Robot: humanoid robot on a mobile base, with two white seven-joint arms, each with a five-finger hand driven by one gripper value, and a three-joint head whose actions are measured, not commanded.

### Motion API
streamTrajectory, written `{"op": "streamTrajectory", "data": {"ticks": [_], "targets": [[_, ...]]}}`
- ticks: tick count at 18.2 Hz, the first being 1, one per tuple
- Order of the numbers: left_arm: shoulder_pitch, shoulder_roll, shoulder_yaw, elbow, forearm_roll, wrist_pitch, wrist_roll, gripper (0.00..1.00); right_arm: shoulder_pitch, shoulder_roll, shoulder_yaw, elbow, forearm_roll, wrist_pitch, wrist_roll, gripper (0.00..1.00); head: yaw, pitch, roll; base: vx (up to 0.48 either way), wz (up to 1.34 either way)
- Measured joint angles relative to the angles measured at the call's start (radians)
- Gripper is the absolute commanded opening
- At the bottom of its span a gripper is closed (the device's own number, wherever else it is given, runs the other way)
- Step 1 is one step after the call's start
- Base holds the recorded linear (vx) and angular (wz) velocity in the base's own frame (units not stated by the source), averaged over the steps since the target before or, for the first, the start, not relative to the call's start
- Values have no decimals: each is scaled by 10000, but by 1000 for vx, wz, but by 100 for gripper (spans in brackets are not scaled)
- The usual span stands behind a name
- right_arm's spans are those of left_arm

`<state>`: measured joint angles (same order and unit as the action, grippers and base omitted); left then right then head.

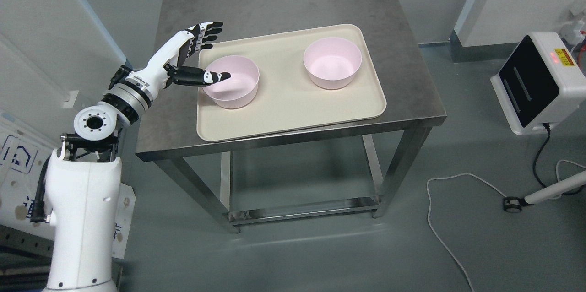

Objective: Stack pink IKEA bowls on left shelf middle
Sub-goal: 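Reach the left hand toward the pink bowl nearer the robot, then grasp the rim of the nearer pink bowl with the left hand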

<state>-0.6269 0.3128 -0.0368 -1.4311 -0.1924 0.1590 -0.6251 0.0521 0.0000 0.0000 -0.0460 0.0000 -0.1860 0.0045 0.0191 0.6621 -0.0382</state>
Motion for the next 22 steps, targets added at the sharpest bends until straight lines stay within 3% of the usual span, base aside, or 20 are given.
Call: {"op": "streamTrajectory", "data": {"ticks": [7, 17, 22], "targets": [[-505, 320, -620, 652, -1483, 42, -145, 62, 0, 0, 0, 0, 0, 0, 0, 100, 0, 0, 0, 0, 0], [-1121, 139, -1436, 1169, -3358, -478, -153, 47, 0, 0, 0, 0, 0, 0, 0, 100, 0, 0, 0, 0, 0], [-1199, -106, -1651, 1394, -4016, -1212, -122, 22, 0, 0, 0, 0, 0, 0, 1, 100, 0, 0, 0, 0, 0]]}}
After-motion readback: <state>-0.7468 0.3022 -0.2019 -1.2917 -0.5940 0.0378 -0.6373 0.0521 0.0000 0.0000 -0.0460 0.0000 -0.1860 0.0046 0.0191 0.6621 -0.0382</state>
